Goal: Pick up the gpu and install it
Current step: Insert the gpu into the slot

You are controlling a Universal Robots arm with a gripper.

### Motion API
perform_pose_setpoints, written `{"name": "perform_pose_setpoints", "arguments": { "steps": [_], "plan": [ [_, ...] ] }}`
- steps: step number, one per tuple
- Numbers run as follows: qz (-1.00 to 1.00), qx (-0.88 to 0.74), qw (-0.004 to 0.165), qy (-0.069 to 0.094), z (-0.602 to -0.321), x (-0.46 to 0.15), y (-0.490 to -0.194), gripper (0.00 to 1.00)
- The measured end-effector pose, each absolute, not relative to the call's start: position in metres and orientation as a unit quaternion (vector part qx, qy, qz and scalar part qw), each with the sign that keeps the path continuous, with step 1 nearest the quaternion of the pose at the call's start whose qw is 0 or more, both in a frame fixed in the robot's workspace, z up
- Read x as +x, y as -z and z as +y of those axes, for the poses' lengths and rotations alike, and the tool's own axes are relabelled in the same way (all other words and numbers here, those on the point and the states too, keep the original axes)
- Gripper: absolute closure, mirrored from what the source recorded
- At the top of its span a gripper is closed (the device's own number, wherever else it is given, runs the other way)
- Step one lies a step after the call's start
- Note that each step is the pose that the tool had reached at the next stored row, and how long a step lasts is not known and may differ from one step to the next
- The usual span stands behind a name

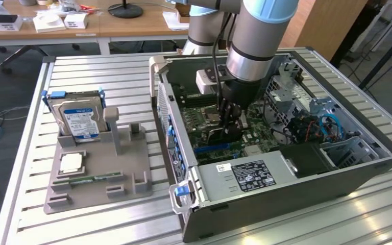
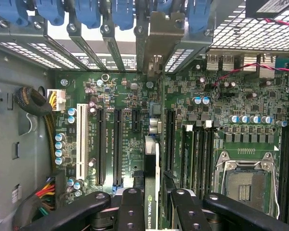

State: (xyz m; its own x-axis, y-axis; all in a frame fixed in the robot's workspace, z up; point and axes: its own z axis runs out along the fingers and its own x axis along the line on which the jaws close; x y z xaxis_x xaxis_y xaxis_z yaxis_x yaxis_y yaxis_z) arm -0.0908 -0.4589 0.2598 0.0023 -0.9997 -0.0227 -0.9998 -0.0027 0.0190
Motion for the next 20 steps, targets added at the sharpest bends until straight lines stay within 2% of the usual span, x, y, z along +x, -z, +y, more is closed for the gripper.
{"name": "perform_pose_setpoints", "arguments": {
  "steps": [20],
  "plan": [
    [0.713, -0.701, 0.001, -0.015, -0.4597, -0.0907, -0.2587, 0.74]
  ]
}}
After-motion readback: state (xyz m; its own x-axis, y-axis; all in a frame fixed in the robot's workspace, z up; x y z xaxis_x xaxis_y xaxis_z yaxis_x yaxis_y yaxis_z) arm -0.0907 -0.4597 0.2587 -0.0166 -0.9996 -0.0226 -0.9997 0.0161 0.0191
